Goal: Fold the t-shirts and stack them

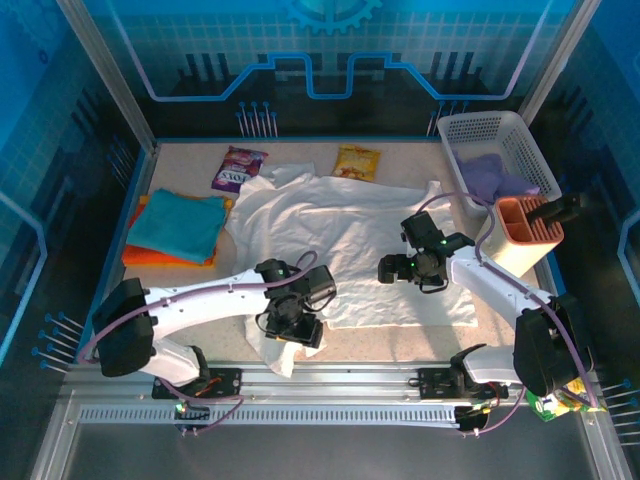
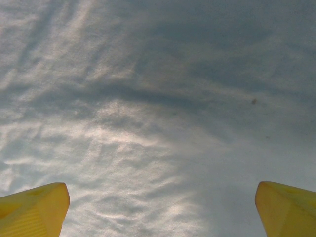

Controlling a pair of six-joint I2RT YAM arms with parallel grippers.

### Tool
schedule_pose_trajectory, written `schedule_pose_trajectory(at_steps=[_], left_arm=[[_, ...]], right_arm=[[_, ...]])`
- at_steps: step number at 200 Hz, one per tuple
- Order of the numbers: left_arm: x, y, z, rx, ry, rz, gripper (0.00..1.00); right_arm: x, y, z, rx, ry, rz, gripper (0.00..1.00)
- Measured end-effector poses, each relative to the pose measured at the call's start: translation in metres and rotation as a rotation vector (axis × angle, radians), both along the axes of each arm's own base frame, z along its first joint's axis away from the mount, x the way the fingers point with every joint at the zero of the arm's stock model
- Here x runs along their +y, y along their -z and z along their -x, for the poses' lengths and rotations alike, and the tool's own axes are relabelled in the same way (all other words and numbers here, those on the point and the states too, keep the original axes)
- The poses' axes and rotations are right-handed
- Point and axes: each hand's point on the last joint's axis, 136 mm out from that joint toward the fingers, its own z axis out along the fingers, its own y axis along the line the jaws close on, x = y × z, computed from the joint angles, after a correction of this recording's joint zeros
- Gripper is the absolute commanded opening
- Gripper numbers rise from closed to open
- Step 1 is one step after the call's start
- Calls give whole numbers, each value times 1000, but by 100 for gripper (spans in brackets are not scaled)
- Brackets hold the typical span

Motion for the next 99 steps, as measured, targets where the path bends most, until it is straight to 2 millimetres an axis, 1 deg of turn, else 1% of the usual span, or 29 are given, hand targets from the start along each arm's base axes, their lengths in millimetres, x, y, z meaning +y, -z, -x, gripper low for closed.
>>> schedule_pose_trajectory(at_steps=[23, 50, 81, 99], left_arm=[[18, 9, 3, 0, -67, 16, 55], [38, 18, 15, -7, -185, 90, 46], [48, 37, 32, 15, -337, 192, 46], [51, 42, 35, 17, -395, 226, 48]], right_arm=[[0, 0, 0, 0, 0, 0, 97], [0, 0, 0, -1, -4, 0, 97], [0, 0, 0, -1, -4, 0, 97], [1, 0, -1, -4, -4, -1, 97]])
